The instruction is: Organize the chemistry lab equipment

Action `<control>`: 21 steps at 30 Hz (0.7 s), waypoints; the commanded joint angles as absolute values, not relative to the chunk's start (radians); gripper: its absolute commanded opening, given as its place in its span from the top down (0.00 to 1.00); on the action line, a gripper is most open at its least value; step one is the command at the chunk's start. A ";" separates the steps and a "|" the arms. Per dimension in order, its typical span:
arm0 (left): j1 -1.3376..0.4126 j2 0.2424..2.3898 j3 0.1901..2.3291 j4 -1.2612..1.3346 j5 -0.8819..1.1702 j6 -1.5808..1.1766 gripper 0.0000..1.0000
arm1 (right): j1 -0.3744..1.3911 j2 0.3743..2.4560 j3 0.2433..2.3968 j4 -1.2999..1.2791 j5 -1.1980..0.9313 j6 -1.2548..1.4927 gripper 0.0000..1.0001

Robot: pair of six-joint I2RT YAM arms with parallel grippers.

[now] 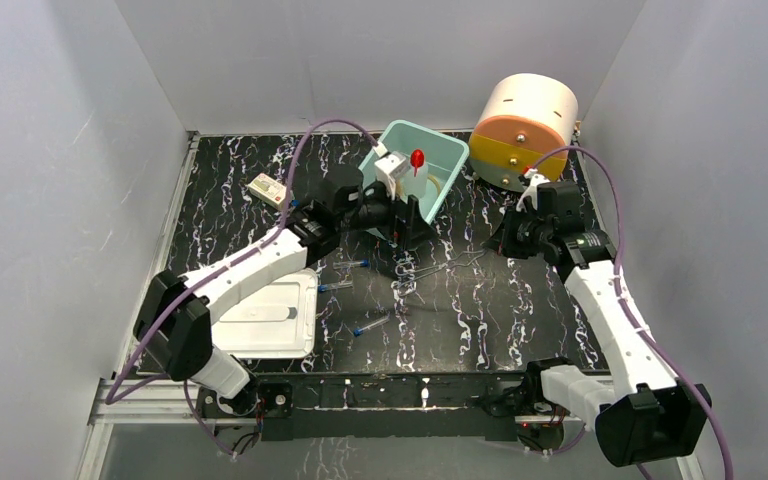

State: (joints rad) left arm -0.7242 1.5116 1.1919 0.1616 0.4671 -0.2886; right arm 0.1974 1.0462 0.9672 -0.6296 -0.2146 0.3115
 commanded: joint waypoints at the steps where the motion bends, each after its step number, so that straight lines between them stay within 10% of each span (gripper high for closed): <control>1: -0.770 1.517 1.148 0.278 0.526 -0.274 0.13 | 0.193 0.996 1.043 -0.680 -0.277 0.327 1.00; 14: -0.813 1.634 1.176 0.145 0.668 -0.059 0.16 | 0.194 0.962 1.099 -0.706 -0.401 0.310 1.00; 21: -0.826 1.597 1.122 0.170 0.697 -0.125 0.35 | 0.194 0.980 1.130 -0.659 -0.476 0.317 1.00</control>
State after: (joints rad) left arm -0.8116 1.6539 1.1458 0.1528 0.6521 -0.1272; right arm 0.1967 0.9874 1.0710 -0.7311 -0.3855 0.3096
